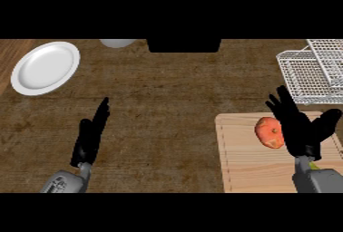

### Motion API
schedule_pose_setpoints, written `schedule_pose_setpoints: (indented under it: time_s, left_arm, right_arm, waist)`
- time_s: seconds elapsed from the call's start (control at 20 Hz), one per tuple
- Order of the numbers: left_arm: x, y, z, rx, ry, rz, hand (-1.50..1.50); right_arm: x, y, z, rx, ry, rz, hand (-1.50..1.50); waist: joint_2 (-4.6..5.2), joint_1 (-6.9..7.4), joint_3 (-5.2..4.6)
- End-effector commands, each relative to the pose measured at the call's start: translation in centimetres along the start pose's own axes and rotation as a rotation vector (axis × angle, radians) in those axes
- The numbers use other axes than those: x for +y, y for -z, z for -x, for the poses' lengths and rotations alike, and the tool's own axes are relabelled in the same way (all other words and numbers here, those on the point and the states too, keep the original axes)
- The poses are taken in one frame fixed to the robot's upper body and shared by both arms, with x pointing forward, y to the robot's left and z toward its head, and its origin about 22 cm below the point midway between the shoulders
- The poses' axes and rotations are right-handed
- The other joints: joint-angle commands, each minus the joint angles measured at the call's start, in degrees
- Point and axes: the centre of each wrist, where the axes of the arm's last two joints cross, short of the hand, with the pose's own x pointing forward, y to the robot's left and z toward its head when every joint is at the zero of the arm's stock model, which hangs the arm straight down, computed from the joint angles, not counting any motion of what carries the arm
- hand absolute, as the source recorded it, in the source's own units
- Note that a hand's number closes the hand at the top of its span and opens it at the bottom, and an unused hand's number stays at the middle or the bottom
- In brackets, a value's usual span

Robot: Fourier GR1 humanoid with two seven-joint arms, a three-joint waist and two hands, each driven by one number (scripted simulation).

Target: Pick the squash from the cutting board and place it in the tiered basket

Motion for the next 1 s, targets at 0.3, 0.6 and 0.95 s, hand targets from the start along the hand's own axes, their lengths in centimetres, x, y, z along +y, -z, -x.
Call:
schedule_pose_setpoints:
  time_s: [0.3,0.6,0.95]
  left_arm:
    - [0.4,0.8,-3.7,-0.216,-0.033,-0.061,0.0]
    - [-1.3,0.2,-5.3,-0.339,-0.073,-0.031,0.0]
    - [-0.3,-0.2,-5.3,-0.341,-0.059,-0.04,0.0]
  right_arm:
    - [-2.8,1.9,-4.9,-0.417,0.725,0.084,1.5]
    - [-8.8,2.3,-3.4,-0.382,0.617,-0.576,-1.5]
    - [-21.5,-1.0,-8.4,-0.483,0.25,-0.734,-1.5]
  waist:
    - [-3.36,-5.55,1.85]
    - [-0.97,-0.51,-0.85]
    - [-0.93,-0.89,-1.12]
